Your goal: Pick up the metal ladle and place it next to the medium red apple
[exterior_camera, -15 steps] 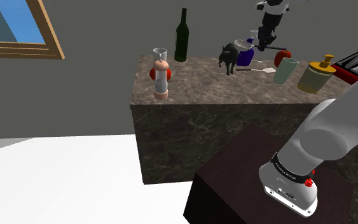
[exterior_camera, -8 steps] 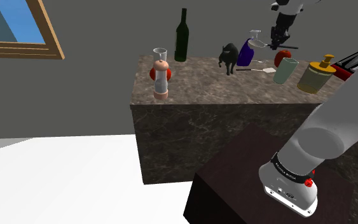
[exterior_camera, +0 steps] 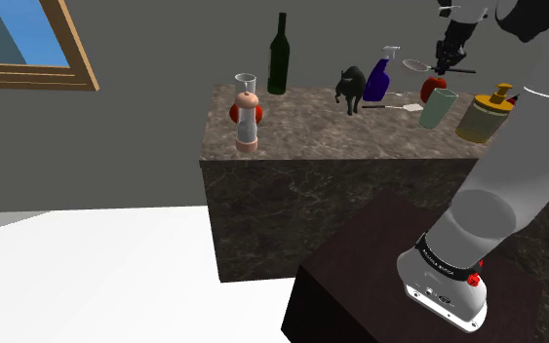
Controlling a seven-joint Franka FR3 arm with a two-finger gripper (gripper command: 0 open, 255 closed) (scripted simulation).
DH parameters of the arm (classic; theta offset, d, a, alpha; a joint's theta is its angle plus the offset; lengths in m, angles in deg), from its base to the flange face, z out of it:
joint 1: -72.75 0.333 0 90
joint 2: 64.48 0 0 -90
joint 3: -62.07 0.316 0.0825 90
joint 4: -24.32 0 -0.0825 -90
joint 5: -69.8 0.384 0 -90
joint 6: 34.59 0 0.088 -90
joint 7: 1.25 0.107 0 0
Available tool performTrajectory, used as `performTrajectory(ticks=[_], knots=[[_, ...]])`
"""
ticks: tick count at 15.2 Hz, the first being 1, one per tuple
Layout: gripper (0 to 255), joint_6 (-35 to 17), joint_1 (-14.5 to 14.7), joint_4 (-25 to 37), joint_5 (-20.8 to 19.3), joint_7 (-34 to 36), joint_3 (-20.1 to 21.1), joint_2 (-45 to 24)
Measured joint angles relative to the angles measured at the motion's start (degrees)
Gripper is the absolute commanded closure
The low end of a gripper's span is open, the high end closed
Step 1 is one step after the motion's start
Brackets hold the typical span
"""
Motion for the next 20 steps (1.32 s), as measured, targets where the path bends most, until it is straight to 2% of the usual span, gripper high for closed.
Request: performTrajectory(ticks=[3,6,9,14,15,17,20], knots=[[255,1.90,-6.18,6.86,6.54,-6.77,-0.30,-7.27],[255,4.24,-12.33,13.31,11.26,-11.61,0.37,-12.86],[255,7.74,-20.34,22.53,16.34,-15.89,2.02,-19.77],[255,16.08,-35.27,44.03,23.37,-18.81,6.03,-32.48],[255,18.99,-40.15,52.06,25.10,-18.82,7.53,-36.58],[255,19.60,-42.39,54.62,25.87,-19.25,8.14,-38.47],[255,16.96,-41.23,51.15,25.83,-19.98,7.94,-38.15]])
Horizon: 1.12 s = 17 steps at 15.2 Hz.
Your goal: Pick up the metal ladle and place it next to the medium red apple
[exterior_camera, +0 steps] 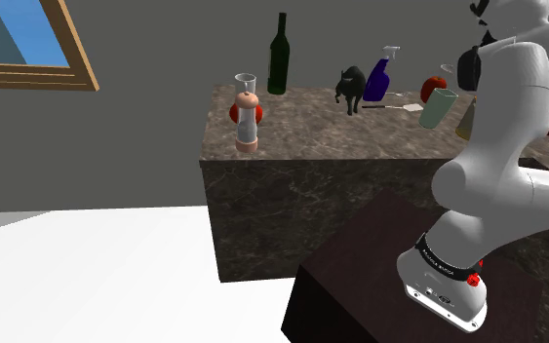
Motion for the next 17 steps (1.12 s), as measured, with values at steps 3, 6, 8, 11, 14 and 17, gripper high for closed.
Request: performTrajectory(ticks=[3,6,8,11,14,17], knots=[[255,-3.41,2.11,-5.37,-0.36,-0.89,-0.53,1.27],[255,-6.18,3.54,-9.13,-0.46,-1.40,-0.74,1.79],[255,-7.83,4.30,-11.21,-0.45,-1.69,-0.81,1.98],[255,-10.29,5.26,-14.19,-0.37,-2.17,-0.85,2.14],[255,-12.81,6.24,-17.39,-0.27,-2.78,-0.92,2.45],[255,-14.87,6.52,-19.12,0.12,-3.20,-0.67,1.91]])
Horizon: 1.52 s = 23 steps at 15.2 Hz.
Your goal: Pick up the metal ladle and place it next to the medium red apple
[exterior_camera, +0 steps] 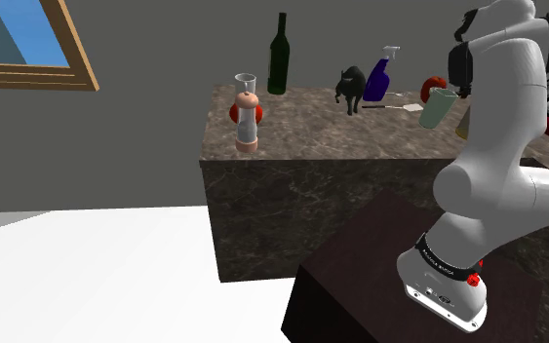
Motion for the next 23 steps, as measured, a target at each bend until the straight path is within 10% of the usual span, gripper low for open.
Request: performTrajectory(ticks=[21,22,23], knots=[[255,-10.08,1.55,-8.20,2.33,-1.84,1.66,-2.87],[0,-10.09,1.55,-8.20,2.33,-1.84,1.67,-2.88],[0,-10.10,1.55,-8.21,2.34,-1.84,1.67,-2.88]])
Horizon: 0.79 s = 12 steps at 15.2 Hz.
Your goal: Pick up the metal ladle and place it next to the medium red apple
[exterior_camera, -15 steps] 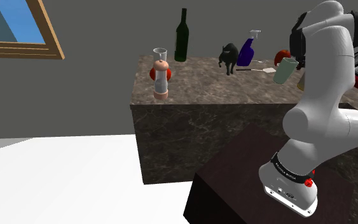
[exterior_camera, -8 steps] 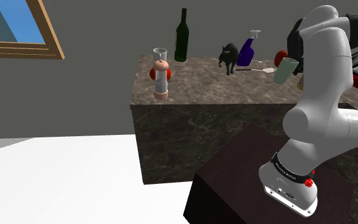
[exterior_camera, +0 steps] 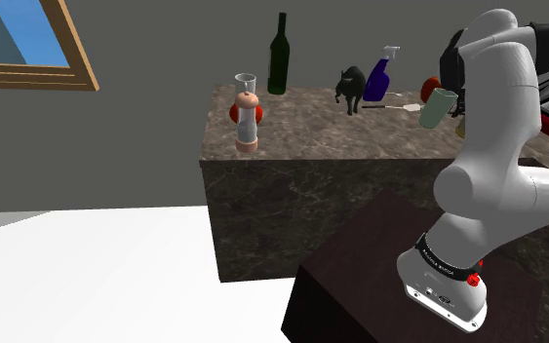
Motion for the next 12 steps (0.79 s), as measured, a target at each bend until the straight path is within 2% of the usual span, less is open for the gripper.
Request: performTrajectory(ticks=[5,12], knots=[[0,0.00,0.00,0.01,0.00,0.00,0.01,-0.01],[0,4.25,1.10,0.98,-1.89,0.96,-1.66,3.57]])
